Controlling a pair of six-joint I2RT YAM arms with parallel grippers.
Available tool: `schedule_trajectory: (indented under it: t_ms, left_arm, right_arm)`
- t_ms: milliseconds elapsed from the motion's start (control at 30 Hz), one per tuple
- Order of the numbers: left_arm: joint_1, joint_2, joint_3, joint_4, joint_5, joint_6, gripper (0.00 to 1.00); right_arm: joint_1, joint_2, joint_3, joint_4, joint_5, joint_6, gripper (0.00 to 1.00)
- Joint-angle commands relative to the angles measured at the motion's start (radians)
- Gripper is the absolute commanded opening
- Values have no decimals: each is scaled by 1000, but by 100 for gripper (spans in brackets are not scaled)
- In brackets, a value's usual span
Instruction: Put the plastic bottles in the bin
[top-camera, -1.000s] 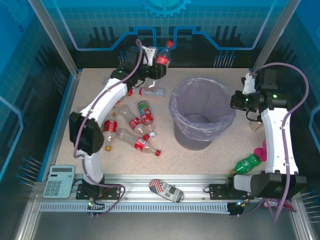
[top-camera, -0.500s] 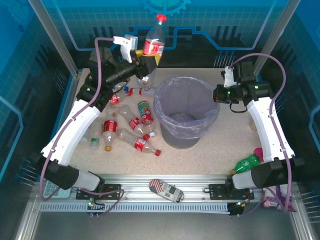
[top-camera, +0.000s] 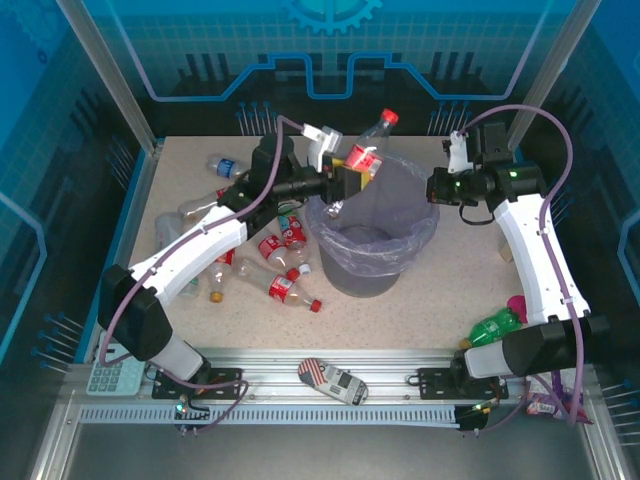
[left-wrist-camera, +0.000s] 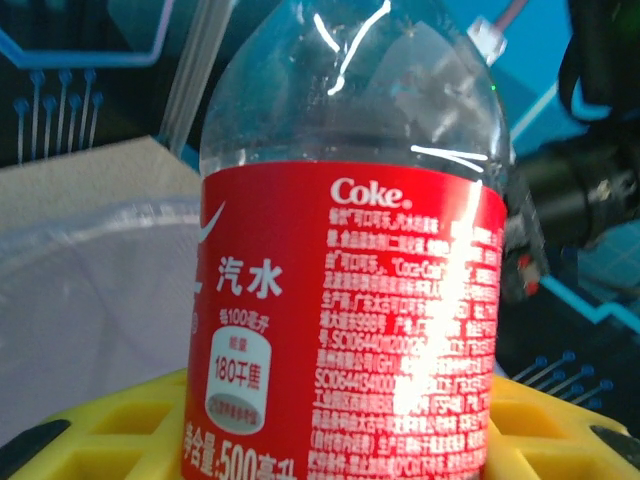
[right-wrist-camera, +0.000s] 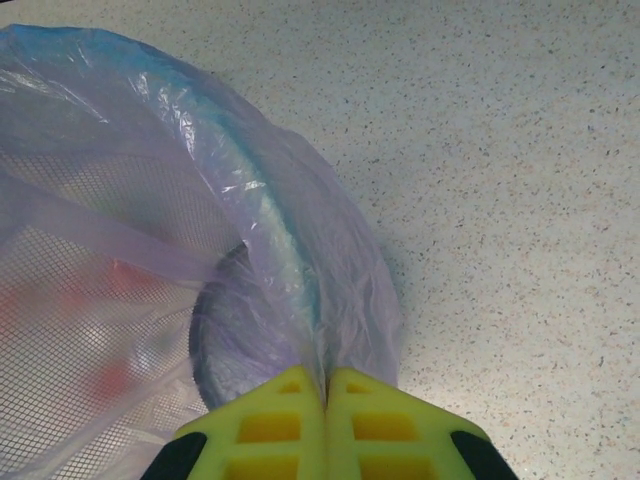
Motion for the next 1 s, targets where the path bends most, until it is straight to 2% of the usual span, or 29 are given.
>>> schedule_trajectory:
  t_ms: [0, 367, 467, 600, 900, 967]
  left_arm:
    - [-12, 15, -38, 10, 20, 29, 42]
    - [-37, 95, -75, 60, 28, -11, 51]
    - [-37, 94, -73, 54, 25, -8, 60]
    - [-38, 84, -66, 41, 25, 6, 68]
    - [-37, 63, -54, 54, 38, 35, 99]
    - [-36, 54, -38, 41, 32, 51, 99]
  right_arm:
    - [15, 10, 19, -20, 8, -11, 4]
    - [15, 11, -12, -5, -3, -8, 4]
    - [15, 11, -32, 0, -8, -4, 9]
    - [7, 12, -60, 2, -6, 7, 21]
    - [-5, 6, -86, 5, -10, 12, 30]
    - [-5, 6, -90, 9, -16, 14, 31]
